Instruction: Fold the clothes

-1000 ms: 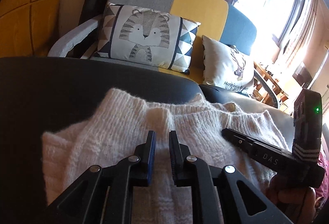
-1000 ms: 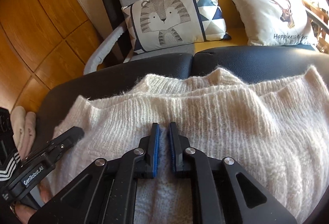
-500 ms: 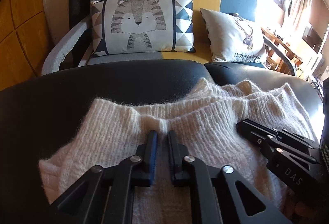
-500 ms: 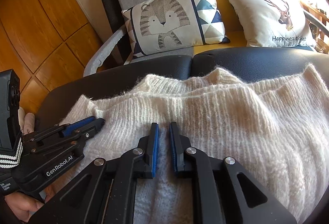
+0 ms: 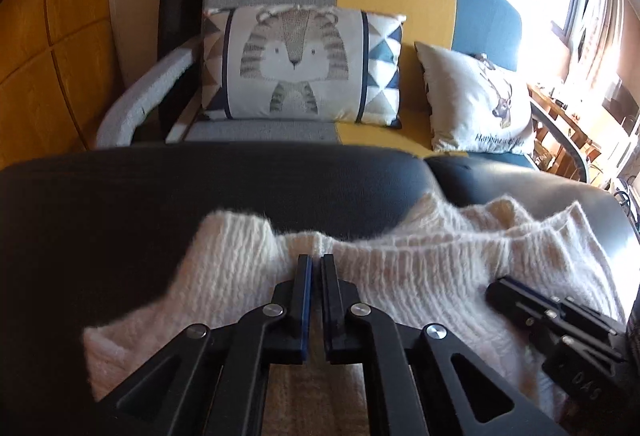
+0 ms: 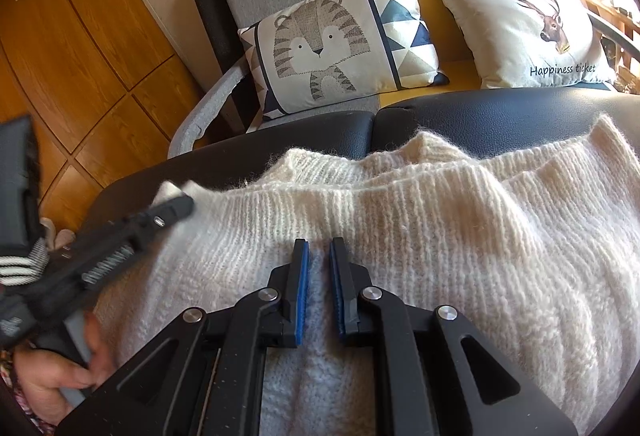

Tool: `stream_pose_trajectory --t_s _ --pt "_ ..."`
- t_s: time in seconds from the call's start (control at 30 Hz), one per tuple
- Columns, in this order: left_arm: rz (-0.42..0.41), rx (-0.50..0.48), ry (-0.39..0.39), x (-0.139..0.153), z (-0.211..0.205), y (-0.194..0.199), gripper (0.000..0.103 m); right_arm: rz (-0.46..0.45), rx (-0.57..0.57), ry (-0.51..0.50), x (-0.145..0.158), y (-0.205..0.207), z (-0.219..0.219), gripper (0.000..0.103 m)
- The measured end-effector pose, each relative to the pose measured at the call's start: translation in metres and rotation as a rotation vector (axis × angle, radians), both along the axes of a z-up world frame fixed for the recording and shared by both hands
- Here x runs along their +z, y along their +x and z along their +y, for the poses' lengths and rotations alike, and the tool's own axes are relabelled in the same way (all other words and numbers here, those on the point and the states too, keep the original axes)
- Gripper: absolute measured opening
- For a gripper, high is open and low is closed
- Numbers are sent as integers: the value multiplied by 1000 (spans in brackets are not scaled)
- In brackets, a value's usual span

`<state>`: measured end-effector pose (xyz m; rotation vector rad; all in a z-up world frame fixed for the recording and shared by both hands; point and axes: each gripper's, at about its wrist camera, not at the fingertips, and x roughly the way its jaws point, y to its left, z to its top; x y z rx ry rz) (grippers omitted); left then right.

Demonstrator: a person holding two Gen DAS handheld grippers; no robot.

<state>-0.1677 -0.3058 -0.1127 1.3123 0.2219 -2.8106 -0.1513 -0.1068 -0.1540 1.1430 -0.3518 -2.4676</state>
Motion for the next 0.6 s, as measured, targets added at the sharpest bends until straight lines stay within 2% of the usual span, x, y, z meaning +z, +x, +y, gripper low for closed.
stream_pose_trajectory --t_s 0.1,0.17,0.23,0.3,0.37,0.43,0.53,0.57,0.6 --pt "8 12 20 1 -5 -1 8 -1 0 -9 -1 0 1 12" --pt "10 17 72 3 -12 4 13 -1 0 -13 -1 0 1 12" --pt "25 76 124 10 -21 14 13 1 0 -19 -1 0 2 12" --pt "85 133 180 19 -27 33 13 1 -1 -23 -1 1 2 12" --pt "131 115 215 25 -22 47 14 3 -3 -22 -1 1 2 12" --pt "133 44 189 24 -9 53 18 4 -4 -19 -1 2 1 12" --pt "85 -27 14 6 9 52 19 4 -3 -16 0 2 1 12" --pt "90 -36 8 4 9 54 19 2 -2 -17 0 2 2 12" --pt "101 -32 47 4 2 56 19 -3 0 -16 0 1 2 12"
